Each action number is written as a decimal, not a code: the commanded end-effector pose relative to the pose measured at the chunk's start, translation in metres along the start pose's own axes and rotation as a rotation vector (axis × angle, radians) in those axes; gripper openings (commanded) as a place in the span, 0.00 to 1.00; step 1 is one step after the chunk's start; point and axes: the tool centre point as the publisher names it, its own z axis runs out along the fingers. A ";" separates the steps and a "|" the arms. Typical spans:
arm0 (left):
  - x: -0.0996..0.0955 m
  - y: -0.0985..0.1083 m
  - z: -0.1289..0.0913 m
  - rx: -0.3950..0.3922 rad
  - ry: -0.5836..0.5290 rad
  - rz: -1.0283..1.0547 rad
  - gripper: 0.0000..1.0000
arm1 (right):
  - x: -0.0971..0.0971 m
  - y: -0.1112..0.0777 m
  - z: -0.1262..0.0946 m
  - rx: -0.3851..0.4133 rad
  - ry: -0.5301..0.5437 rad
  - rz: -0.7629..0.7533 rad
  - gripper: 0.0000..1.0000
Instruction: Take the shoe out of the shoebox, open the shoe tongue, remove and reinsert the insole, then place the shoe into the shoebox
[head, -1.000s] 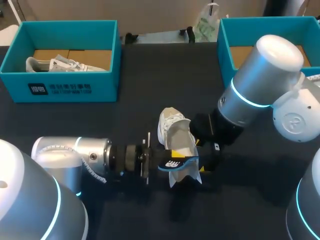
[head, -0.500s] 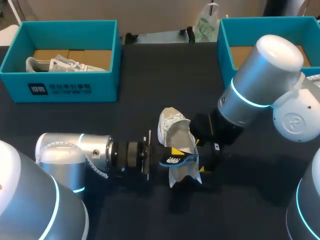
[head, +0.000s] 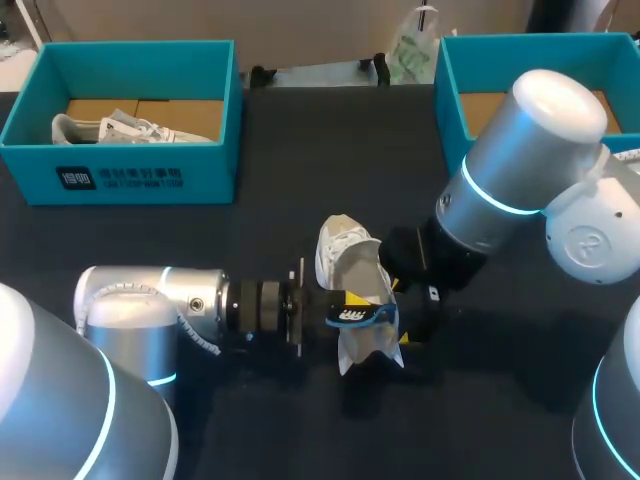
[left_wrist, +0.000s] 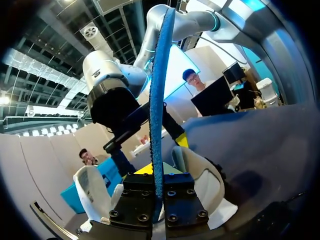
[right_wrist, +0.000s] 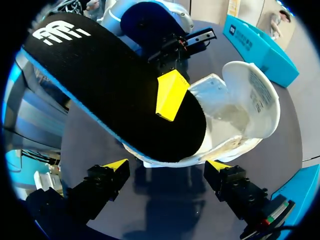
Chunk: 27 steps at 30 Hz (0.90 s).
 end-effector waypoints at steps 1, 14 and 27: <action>0.000 0.005 0.002 -0.045 -0.005 0.008 0.00 | 0.001 0.000 0.001 0.000 -0.002 0.000 1.00; -0.004 0.032 0.001 -0.163 0.055 -0.001 0.00 | 0.001 0.000 0.001 0.000 -0.002 0.000 1.00; -0.006 0.031 0.000 -0.166 0.032 -0.030 0.00 | 0.001 0.000 0.001 0.000 -0.002 0.000 1.00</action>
